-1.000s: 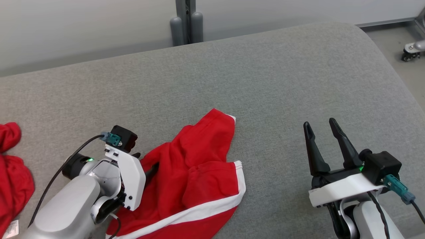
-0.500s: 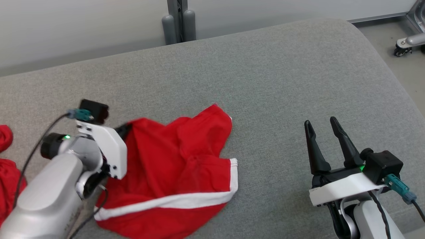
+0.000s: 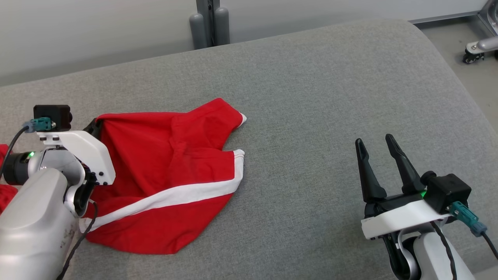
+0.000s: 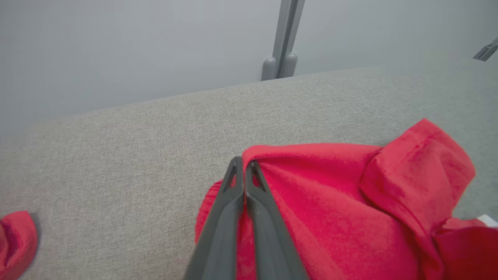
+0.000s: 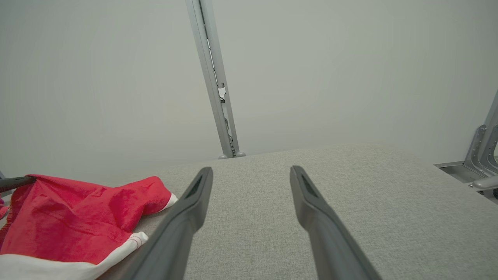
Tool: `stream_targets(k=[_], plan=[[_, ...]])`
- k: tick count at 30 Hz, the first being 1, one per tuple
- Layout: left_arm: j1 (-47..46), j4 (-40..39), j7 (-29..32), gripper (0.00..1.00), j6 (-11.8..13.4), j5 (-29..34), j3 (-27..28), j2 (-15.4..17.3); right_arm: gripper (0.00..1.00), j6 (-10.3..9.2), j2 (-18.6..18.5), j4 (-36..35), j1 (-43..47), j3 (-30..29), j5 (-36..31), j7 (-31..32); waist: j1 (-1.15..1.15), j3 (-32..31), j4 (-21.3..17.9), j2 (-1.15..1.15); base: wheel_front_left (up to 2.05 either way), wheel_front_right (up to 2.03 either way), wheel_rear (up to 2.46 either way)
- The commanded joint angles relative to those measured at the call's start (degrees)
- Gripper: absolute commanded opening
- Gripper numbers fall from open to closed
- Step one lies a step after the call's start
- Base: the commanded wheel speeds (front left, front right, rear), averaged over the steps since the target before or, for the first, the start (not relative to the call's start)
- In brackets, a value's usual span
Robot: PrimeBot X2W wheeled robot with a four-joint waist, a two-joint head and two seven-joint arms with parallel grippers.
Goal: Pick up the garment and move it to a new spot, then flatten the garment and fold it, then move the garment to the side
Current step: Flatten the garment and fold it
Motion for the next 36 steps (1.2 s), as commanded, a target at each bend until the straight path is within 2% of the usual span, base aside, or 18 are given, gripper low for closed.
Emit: stream_targets(k=[1, 7, 12, 16, 22, 27, 30, 36], plan=[[-0.8, 0.9, -0.7, 1.00, -0.5, -0.4, 0.2, -0.1, 1.00, 0.03, -0.2, 0.3, 0.0, -0.1, -0.4, -0.3, 0.00, -0.4, 0.3, 0.00, 0.00, 0.00, 0.00], [1.3, 3.5, -4.8, 1.00, -3.2, 0.1, -1.0, -2.0, 1.00, 0.03, -0.2, 1.1, 0.7, -0.1, -0.5, -0.3, 0.00, -2.5, 2.1, 0.00, 0.00, 0.00, 0.00], [5.5, 0.4, -9.6, 1.00, -3.6, 0.1, -1.3, -2.1, 1.00, 0.03, -0.3, 1.8, 1.6, -1.1, -0.6, -0.3, 0.00, -4.5, 4.2, 0.00, 0.00, 0.00, 0.00], [10.9, -4.7, -12.6, 1.00, -1.6, 0.1, -1.0, -1.4, 1.00, 0.03, -0.7, 2.1, 2.4, -2.0, -0.1, -0.3, 0.00, -5.6, 6.2, 0.00, 0.00, 0.00, 0.00], [20.1, -16.7, -15.7, 1.00, 4.6, -0.1, 1.5, 0.7, 1.00, 0.03, -1.8, 2.2, 3.6, -3.6, 0.1, -0.2, 0.00, -6.3, 9.8, 0.00, 0.00, 0.00, 0.00], [27.0, -27.4, -16.7, 1.00, 8.6, -0.5, 5.1, 1.3, 1.00, 0.03, -2.4, 2.5, 3.4, -3.7, 0.3, -0.2, 0.00, -6.3, 12.6, 0.00, 0.00, 0.00, 0.00], [29.5, -32.3, -16.8, 1.00, 9.9, 0.1, 6.2, 1.3, 1.00, 0.03, -2.9, 4.3, 1.7, -2.2, 1.7, 0.0, 0.00, -6.2, 14.1, 0.00, 0.00, 0.00, 0.00], [31.7, -37.3, -16.8, 1.00, 10.5, 0.6, 6.3, 1.3, 1.00, 0.03, -4.3, 10.5, -3.4, 2.6, 7.9, 4.1, 0.00, -6.1, 16.6, 0.00, 0.00, 0.00, 0.00]])
